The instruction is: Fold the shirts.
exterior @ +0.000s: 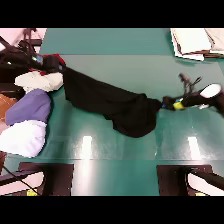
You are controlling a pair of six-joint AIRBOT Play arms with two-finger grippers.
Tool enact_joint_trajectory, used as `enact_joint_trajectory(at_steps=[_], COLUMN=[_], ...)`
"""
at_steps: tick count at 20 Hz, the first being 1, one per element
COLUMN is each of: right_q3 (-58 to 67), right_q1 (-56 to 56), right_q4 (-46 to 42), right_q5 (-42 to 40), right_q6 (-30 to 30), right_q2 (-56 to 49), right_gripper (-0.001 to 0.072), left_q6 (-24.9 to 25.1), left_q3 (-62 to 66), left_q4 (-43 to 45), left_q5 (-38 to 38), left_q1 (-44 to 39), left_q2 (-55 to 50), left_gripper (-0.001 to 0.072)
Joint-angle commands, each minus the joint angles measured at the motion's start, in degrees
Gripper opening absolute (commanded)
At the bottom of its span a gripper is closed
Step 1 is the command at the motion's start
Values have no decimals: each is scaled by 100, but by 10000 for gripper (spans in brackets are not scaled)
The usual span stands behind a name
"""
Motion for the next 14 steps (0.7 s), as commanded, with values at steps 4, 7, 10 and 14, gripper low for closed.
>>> enact_joint_trajectory(at_steps=[4, 7, 10, 14], right_q3=[2750, 3862, 4625, 5777], right_q1=[-874, -1123, -1436, -1978], right_q4=[-457, -461, -461, -455], right_q5=[988, 1163, 1174, 1523], right_q6=[7, 7, 7, 9], right_q2=[1530, 2048, 2361, 2175], right_gripper=[15, 15, 15, 14], left_q6=[-4, -13, -20, -151], left_q3=[1661, 2337, 2835, 3329], left_q4=[-11, -35, -33, 17], left_q5=[81, 111, 319, 638], left_q1=[0, 0, 0, 0], left_q2=[1331, 2046, 2618, 2868], left_gripper=[24, 24, 24, 23])
